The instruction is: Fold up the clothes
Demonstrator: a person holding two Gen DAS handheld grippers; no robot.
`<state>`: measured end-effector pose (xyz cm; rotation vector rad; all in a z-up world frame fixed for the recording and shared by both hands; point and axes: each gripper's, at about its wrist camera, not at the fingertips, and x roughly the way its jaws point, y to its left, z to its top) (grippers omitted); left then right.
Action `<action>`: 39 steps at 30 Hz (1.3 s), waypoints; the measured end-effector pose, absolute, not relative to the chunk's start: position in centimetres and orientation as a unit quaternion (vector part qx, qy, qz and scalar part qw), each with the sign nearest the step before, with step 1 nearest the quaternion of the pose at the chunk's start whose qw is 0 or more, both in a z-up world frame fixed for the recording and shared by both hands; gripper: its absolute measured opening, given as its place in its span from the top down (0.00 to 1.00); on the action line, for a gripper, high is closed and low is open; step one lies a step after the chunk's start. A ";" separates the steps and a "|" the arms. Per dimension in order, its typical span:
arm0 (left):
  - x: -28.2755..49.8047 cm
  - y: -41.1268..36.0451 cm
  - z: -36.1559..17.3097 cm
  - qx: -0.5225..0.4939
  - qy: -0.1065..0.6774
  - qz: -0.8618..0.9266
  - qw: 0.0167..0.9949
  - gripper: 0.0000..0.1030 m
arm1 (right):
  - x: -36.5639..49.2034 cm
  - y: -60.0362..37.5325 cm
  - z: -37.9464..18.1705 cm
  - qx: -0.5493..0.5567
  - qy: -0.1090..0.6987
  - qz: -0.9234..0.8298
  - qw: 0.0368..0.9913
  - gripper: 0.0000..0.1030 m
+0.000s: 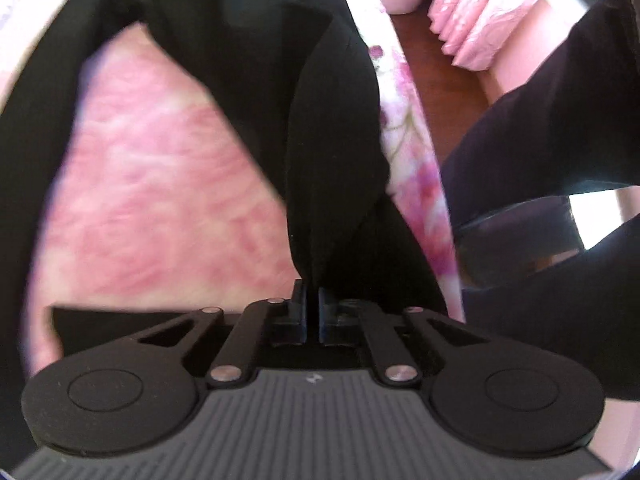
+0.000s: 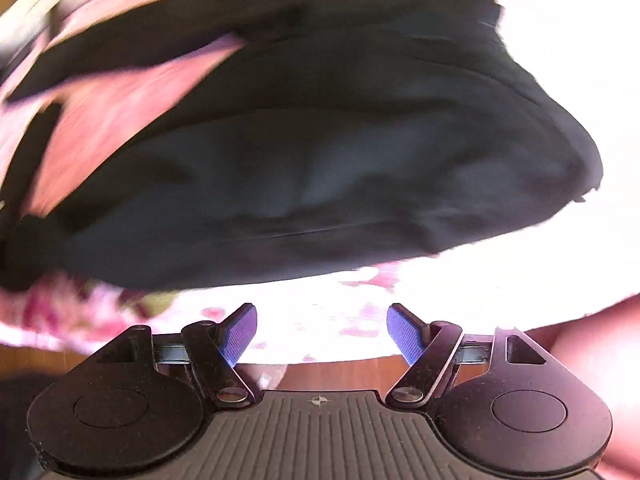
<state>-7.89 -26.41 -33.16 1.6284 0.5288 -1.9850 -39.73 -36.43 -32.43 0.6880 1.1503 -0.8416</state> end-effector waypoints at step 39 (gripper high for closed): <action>8.3 -8.7 -27.0 0.262 0.492 -0.339 0.758 0.88 | -25.3 -34.0 -34.1 0.243 0.549 -0.263 0.755 0.27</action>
